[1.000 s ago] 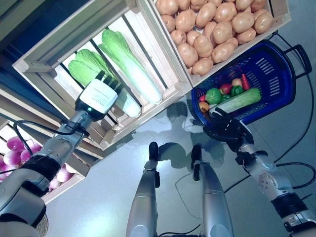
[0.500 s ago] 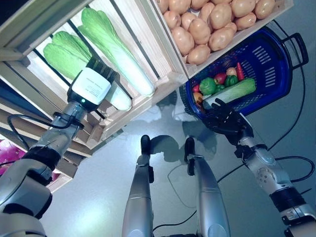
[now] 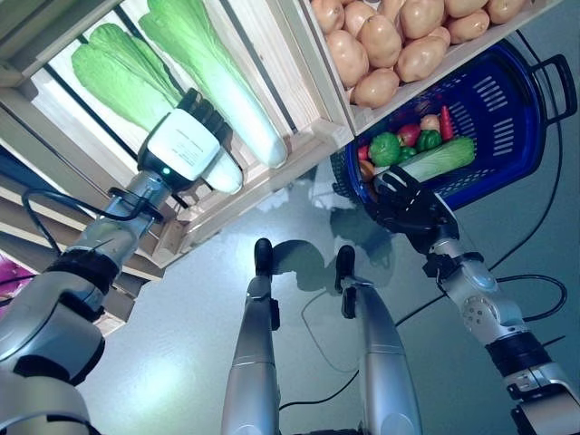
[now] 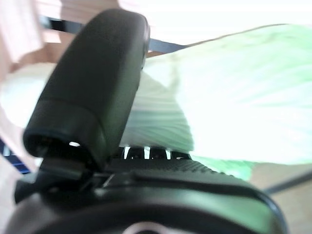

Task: Put vegetables into the basket

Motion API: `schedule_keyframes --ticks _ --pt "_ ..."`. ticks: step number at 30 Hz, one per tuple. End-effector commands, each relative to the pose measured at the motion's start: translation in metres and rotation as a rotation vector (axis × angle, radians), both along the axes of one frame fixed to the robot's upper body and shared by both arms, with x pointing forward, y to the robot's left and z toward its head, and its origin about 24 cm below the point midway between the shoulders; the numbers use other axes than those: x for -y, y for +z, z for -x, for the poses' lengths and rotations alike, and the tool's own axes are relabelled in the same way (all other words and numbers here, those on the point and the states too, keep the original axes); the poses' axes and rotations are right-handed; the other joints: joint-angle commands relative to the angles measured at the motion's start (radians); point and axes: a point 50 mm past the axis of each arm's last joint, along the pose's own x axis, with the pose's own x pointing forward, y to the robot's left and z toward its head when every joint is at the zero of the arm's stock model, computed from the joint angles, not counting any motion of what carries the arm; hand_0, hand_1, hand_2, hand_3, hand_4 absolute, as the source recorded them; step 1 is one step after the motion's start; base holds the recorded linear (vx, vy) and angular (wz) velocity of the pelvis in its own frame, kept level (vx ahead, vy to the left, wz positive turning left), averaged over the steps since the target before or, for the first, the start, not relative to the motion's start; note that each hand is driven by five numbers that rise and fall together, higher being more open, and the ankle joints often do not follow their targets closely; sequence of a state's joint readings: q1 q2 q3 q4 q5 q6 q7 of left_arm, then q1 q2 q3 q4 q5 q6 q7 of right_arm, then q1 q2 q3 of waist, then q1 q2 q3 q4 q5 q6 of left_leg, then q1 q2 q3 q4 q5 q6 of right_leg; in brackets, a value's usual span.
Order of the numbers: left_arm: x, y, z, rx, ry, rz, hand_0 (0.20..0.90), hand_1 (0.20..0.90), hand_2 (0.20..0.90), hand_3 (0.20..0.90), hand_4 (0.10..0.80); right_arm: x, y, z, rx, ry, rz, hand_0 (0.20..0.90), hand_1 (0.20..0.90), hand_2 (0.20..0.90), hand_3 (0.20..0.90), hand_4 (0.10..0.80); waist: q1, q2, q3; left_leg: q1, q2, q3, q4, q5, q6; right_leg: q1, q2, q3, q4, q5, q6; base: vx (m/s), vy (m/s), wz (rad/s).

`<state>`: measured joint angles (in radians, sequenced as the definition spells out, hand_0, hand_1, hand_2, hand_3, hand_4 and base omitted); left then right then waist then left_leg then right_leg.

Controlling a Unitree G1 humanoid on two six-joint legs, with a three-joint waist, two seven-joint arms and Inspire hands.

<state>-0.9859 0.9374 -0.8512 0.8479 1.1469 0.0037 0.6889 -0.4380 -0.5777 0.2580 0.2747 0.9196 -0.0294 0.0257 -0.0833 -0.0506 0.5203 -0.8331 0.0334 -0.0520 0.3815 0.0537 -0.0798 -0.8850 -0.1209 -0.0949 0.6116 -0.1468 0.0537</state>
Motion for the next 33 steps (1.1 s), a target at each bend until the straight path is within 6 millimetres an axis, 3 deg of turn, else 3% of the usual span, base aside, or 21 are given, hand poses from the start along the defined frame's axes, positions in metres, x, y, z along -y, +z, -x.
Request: schedule_keyframes --ticks 1,3,4,5,6,20,26,33 --pt "0.020 0.048 -0.007 0.183 -0.074 0.049 0.900 0.900 0.900 0.900 0.800 0.005 0.037 0.002 0.169 -0.016 -0.072 0.900 0.900 0.900 0.900 0.800 0.001 -0.013 0.000 -0.003 -0.017 0.068 0.042 -0.047 0.042 0.054 0.046 0.009 -0.094 0.086 -0.003 0.000 0.000 0.00" --pt "0.021 0.051 -0.008 0.188 -0.072 0.042 0.900 0.900 0.900 0.900 0.800 0.004 0.037 0.002 0.173 -0.017 -0.077 0.900 0.900 0.900 0.900 0.800 0.002 -0.018 0.000 -0.003 -0.016 0.070 0.035 -0.045 0.042 0.053 0.045 0.004 -0.100 0.089 -0.002 -0.015 -0.015 0.01" --pt "0.020 0.052 -0.009 0.185 -0.068 0.046 0.836 0.836 0.836 0.836 0.758 0.004 0.037 0.002 0.174 -0.018 -0.080 0.900 0.900 0.900 0.900 0.800 0.002 -0.019 0.000 -0.004 -0.017 0.069 0.033 -0.044 0.042 0.053 0.045 0.003 -0.103 0.090 -0.001 0.000 0.000 0.00" --pt "0.020 0.052 -0.009 0.186 -0.067 0.045 0.700 0.700 0.700 0.700 0.667 0.005 0.037 0.002 0.173 -0.018 -0.082 0.900 0.900 0.900 0.900 0.800 0.002 -0.019 0.000 -0.004 -0.017 0.069 0.033 -0.044 0.042 0.053 0.045 0.003 -0.104 0.091 0.000 0.000 0.000 0.00" --pt "0.019 0.051 -0.009 0.187 -0.067 0.043 0.300 0.300 0.300 0.300 0.400 0.004 0.037 0.001 0.178 -0.017 -0.079 0.900 0.900 0.900 0.900 0.800 0.002 -0.021 0.000 -0.007 -0.017 0.068 0.031 -0.043 0.041 0.051 0.045 0.002 -0.105 0.093 0.001 0.000 0.000 0.00" --pt "0.014 0.056 -0.007 0.226 -0.077 -0.017 0.300 0.300 0.300 0.300 0.400 0.001 0.041 0.002 0.204 -0.028 -0.109 0.900 0.900 0.900 0.900 0.800 0.004 -0.032 0.000 0.042 -0.015 0.082 0.002 -0.044 0.039 0.102 0.043 -0.018 -0.137 0.097 0.004 -0.001 -0.002 0.00" --pt "0.023 0.062 0.006 0.301 -0.278 -0.112 0.300 0.300 0.300 0.300 0.400 -0.006 0.029 0.007 0.184 -0.016 -0.157 0.900 0.900 0.900 0.900 0.800 0.019 -0.044 0.000 0.159 -0.023 0.085 -0.024 -0.061 0.041 0.224 0.036 -0.042 -0.176 0.088 0.009 0.005 -0.050 0.02" --pt "0.034 0.072 0.023 0.357 -0.438 -0.099 0.300 0.300 0.300 0.300 0.400 -0.008 0.019 0.010 0.134 -0.028 -0.156 0.900 0.900 0.900 0.900 0.800 0.043 -0.034 0.000 0.312 -0.038 0.083 -0.069 -0.073 0.046 0.380 0.023 -0.070 -0.233 0.083 0.013 0.027 -0.012 -0.02"
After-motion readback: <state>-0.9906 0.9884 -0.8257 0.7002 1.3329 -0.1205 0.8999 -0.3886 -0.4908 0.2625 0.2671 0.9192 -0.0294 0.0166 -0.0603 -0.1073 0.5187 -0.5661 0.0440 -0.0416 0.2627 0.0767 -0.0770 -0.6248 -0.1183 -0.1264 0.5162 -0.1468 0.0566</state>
